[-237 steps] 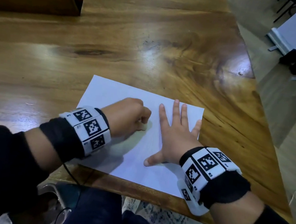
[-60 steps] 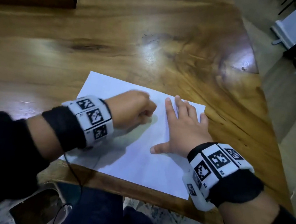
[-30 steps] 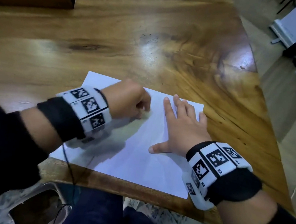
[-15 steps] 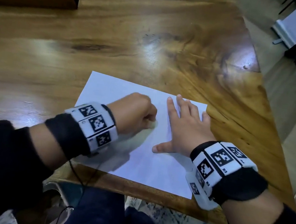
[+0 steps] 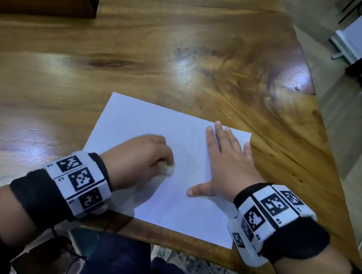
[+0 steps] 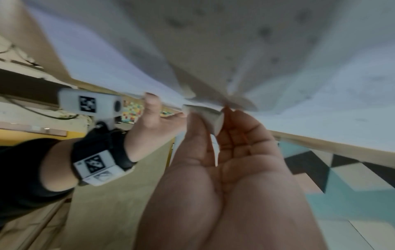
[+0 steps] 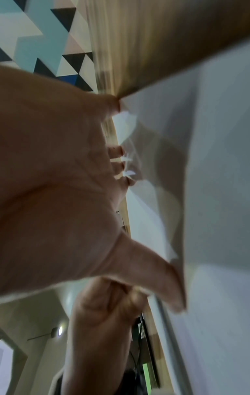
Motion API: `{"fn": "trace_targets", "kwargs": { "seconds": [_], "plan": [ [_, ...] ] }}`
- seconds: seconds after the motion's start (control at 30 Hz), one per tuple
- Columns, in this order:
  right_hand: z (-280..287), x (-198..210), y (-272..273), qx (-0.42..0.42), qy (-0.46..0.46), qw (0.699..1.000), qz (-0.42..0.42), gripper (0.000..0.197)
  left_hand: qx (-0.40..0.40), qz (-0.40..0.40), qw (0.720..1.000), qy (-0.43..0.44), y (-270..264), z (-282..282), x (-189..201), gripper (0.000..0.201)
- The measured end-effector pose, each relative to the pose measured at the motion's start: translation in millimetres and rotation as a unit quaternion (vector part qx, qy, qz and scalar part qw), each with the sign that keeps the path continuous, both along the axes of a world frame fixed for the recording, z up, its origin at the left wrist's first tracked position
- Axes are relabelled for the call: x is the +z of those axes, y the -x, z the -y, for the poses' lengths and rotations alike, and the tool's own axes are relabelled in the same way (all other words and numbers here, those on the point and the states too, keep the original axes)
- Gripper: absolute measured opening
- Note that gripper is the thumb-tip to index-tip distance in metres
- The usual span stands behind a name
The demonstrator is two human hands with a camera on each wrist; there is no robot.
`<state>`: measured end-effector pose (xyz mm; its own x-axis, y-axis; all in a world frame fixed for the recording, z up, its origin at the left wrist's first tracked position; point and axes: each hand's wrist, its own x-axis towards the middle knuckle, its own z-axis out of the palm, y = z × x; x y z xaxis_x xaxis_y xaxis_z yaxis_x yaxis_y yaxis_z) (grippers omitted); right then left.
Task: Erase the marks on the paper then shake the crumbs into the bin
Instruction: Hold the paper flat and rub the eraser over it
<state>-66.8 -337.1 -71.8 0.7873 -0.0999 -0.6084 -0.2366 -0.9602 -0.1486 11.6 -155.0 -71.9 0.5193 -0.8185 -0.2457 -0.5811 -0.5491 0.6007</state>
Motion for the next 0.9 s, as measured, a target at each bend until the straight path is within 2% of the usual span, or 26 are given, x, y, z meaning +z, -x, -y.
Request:
{"fn": "trace_targets", "kwargs": {
  "seconds": [0.13, 0.47, 0.6, 0.77, 0.9],
  "plan": [
    [5.3, -0.8, 4.2, 0.014, -0.018, 1.0, -0.013, 0.144, 0.024, 0.078, 0.997, 0.014, -12.3, -5.0, -3.2, 0.011],
    [-2.2, -2.8, -6.2, 0.024, -0.022, 0.999, -0.014, 0.139, 0.055, 0.05, 0.997, 0.0, -23.1, -16.0, 4.7, 0.011],
    [-2.2, -2.5, -6.3, 0.038, -0.011, 0.999, -0.032, 0.141, 0.026, 0.052, 0.998, -0.005, -5.0, 5.4, 9.9, 0.016],
    [-4.0, -2.1, -7.1, 0.045, 0.008, 0.998, -0.047, 0.145, 0.009, 0.05, 0.999, -0.002, 4.2, 19.7, 2.2, 0.009],
    [-4.3, -1.5, -7.4, 0.043, 0.005, 0.998, -0.051, 0.145, -0.084, -0.026, 0.995, -0.035, 24.6, -11.4, 7.3, 0.015]
  ]
}}
